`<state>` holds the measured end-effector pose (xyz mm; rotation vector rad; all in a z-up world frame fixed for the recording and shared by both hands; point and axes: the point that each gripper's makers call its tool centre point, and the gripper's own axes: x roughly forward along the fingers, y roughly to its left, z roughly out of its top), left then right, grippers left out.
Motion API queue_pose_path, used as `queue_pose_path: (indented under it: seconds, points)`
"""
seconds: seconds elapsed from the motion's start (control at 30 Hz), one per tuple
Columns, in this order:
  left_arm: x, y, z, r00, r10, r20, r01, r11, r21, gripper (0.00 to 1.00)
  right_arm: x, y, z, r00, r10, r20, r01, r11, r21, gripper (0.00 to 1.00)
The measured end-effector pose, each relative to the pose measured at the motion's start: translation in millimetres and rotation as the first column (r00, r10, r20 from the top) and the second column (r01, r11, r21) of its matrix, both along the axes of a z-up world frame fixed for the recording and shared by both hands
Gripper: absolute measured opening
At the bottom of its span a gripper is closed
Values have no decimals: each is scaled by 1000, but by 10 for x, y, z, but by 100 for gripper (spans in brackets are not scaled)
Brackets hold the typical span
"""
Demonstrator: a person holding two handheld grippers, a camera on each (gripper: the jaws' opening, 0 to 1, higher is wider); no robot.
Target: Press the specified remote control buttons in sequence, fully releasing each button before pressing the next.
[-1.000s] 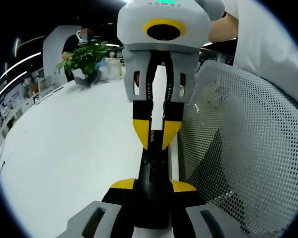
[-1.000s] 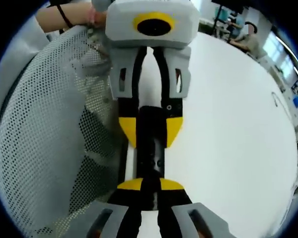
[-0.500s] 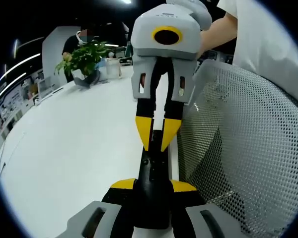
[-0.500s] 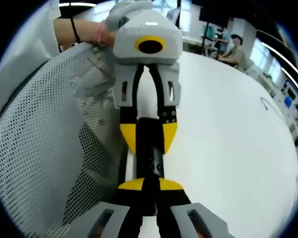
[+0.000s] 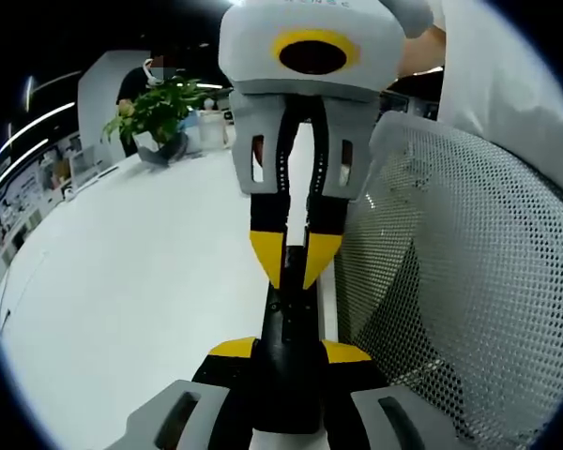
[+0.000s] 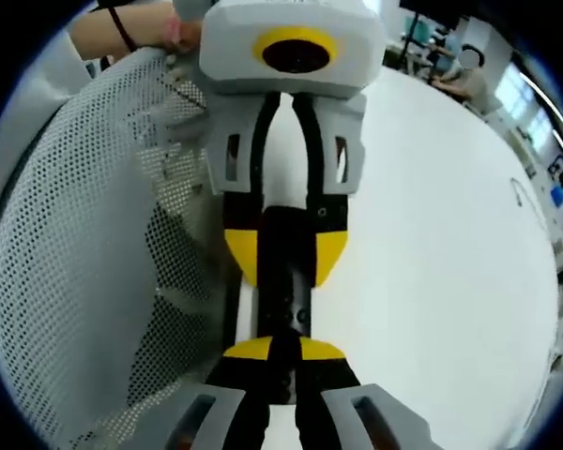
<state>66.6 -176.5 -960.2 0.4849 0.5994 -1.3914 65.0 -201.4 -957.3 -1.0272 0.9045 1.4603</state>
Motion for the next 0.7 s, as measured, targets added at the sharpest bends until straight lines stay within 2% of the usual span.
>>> queue_pose_path:
  seconds: [0.07,0.23,0.33,0.47,0.7]
  points:
    - [1,-3,0,1000,-2,1,2,1000,1,24,8,-4,3,999,-35,-14,35,999,35,4]
    - [1,-9,3,1000,-3,2,3,1000,3,24,0,-11,38,999,-34,-8,35,973,228,5]
    - [0,-10,6,1000,0,2,0,1000,1,24,-4,-16,48,998,-50,-30,56,958,282,5]
    - [-2,-8,2,1000,1,3,-1,1000,1,24,-18,0,47,1000,-16,-10,19,960,281,4]
    - [-10,-8,1,1000,0,3,0,1000,3,24,-41,29,40,998,42,40,-49,978,204,3]
